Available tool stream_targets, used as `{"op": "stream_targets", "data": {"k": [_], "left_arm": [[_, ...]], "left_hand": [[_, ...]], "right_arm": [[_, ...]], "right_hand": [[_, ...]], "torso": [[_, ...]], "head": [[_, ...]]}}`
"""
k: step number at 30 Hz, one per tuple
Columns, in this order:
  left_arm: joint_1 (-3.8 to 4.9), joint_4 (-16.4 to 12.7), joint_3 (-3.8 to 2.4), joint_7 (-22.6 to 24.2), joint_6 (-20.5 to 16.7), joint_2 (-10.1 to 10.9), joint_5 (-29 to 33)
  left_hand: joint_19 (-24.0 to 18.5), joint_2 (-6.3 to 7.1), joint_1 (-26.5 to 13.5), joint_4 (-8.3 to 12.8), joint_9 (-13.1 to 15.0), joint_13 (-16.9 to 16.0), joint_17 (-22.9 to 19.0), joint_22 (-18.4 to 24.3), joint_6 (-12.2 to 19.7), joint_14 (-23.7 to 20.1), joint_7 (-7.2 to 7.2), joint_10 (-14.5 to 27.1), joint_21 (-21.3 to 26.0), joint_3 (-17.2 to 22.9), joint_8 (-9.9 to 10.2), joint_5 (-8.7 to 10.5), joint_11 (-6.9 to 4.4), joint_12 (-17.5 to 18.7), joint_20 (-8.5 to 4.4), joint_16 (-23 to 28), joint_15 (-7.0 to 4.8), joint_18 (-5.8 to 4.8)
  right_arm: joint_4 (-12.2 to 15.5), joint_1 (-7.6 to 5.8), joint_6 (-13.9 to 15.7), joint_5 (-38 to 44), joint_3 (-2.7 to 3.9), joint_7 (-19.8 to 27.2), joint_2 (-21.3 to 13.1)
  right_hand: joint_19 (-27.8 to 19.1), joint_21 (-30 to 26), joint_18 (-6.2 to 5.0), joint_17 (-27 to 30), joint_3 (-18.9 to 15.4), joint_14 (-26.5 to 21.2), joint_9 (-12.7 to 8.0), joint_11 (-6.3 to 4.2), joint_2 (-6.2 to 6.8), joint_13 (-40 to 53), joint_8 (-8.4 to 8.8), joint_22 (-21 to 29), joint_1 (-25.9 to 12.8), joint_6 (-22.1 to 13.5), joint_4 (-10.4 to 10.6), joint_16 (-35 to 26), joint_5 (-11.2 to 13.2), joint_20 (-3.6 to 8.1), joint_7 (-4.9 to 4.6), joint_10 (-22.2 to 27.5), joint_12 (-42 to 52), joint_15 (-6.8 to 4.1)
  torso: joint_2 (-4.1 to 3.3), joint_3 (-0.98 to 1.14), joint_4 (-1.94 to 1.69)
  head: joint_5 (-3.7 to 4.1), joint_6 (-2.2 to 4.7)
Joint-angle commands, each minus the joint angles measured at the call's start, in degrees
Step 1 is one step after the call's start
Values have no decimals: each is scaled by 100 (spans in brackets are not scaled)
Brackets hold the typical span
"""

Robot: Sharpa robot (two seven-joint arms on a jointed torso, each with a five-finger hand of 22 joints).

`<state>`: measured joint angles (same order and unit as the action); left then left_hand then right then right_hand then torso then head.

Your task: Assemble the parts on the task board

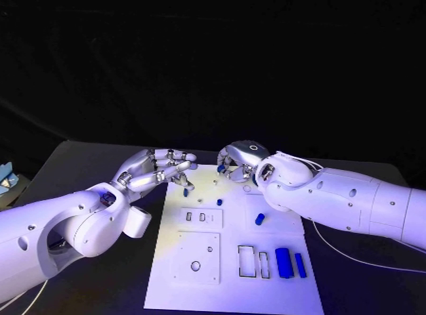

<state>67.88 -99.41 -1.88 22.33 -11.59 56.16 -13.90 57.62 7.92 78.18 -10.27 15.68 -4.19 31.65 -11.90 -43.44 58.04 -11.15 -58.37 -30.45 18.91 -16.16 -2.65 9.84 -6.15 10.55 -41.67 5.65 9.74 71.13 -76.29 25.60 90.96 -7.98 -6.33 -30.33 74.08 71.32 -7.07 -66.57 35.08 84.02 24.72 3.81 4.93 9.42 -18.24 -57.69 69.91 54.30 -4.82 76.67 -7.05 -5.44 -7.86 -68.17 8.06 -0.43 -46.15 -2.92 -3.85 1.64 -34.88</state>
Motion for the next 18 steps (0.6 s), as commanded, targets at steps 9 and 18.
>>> {"op": "stream_targets", "data": {"k": [9,18], "left_arm": [[19,-13,-4,27,116,-24,-25],[46,-19,-4,19,117,-24,-25]], "left_hand": [[-43,-26,-31,8,10,8,2,-7,41,-54,-247,43,-34,28,27,-23,-7,31,14,-23,-3,47],[-43,-26,-31,8,10,8,2,-7,41,-54,-247,43,-34,28,27,-23,-7,31,14,-23,-3,47]], "right_arm": [[-100,13,-147,-14,2,24,71],[-142,16,-219,-40,1,33,110]], "right_hand": [[3,-19,83,19,14,181,145,26,21,13,3,32,-43,-50,15,19,-16,1,14,32,23,-10],[-13,-38,78,34,9,176,154,36,36,19,15,56,-63,-77,27,15,7,-5,6,61,20,-2]], "torso": [[-68,-12,-16],[-74,-14,-21]], "head": [[6,-22],[3,-54]]}}
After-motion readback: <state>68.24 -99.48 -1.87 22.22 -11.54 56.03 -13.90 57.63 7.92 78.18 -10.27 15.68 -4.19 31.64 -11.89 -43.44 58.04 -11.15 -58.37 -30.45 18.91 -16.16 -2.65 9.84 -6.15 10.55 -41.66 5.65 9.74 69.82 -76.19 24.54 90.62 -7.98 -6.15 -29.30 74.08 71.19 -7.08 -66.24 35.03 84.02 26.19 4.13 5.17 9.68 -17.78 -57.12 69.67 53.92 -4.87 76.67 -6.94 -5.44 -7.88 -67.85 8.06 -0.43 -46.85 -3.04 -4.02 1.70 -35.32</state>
